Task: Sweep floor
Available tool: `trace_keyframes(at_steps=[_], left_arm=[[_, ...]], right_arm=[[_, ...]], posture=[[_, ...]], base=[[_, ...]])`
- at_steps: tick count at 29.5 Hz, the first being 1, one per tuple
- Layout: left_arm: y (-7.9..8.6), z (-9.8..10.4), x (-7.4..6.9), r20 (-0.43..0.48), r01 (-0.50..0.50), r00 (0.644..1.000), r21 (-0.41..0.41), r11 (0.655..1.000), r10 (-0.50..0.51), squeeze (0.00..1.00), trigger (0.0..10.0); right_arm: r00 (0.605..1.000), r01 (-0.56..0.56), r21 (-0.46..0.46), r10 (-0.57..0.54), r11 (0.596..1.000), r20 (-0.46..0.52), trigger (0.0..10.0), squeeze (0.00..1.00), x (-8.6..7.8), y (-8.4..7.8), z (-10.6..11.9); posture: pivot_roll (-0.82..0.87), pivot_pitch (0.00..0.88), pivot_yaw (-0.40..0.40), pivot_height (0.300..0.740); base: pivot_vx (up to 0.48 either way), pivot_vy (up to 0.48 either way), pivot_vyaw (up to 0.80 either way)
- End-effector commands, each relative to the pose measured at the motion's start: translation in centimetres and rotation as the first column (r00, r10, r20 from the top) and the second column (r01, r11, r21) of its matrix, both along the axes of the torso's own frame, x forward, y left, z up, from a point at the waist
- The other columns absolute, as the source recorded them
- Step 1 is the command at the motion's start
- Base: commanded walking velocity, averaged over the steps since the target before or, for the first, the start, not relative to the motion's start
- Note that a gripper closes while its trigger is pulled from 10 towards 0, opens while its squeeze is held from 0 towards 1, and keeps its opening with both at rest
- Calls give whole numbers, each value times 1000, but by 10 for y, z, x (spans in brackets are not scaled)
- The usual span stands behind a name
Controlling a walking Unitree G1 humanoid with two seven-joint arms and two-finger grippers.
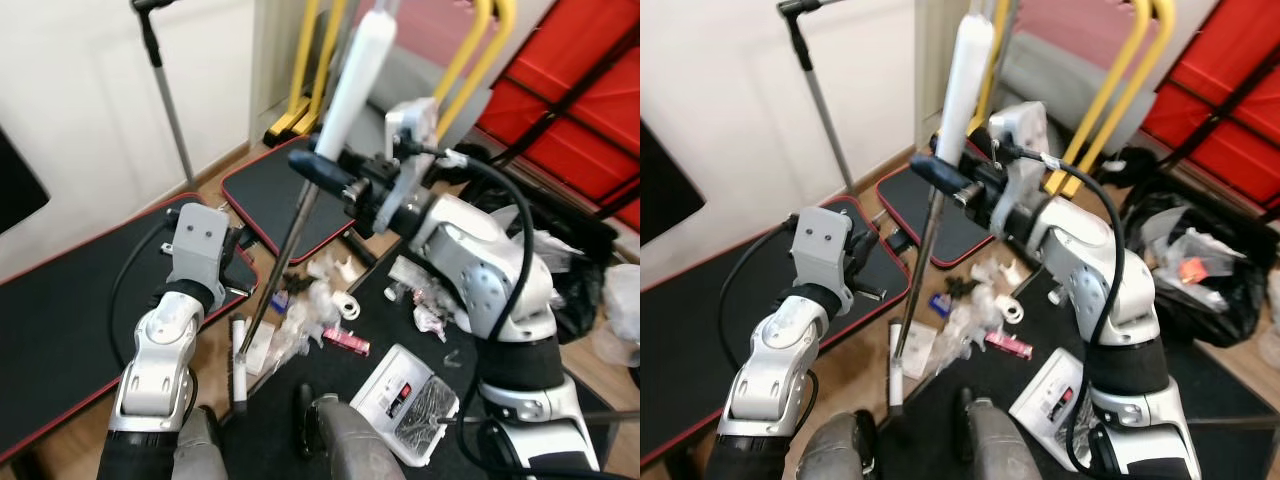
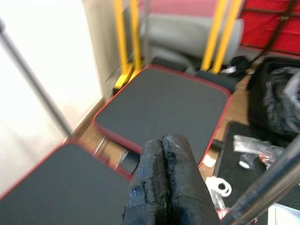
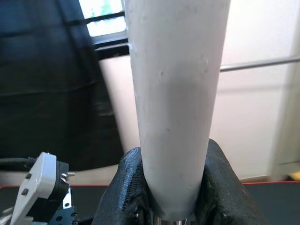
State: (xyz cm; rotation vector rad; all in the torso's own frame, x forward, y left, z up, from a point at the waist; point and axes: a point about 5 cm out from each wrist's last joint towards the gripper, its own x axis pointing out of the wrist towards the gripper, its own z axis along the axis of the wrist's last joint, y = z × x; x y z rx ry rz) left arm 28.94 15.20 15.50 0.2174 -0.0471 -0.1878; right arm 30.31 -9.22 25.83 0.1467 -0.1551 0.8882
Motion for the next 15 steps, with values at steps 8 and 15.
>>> trace_keyframes(at_steps=[8, 15], left_arm=[[-1, -7, 8, -6, -48, 999, 8, 999, 48, 0, 10000], [-2, -7, 10, -4, -44, 999, 8, 999, 44, 0, 10000]], right_arm=[[997, 47, -10, -46, 999, 67, 10000, 0, -2, -4, 8], [994, 95, -29, -93, 995, 66, 10000, 0, 1, -6, 4]], posture=[[-107, 52, -172, 740], [-109, 49, -176, 740]], base=[[0, 0, -200], [0, 0, 0]])
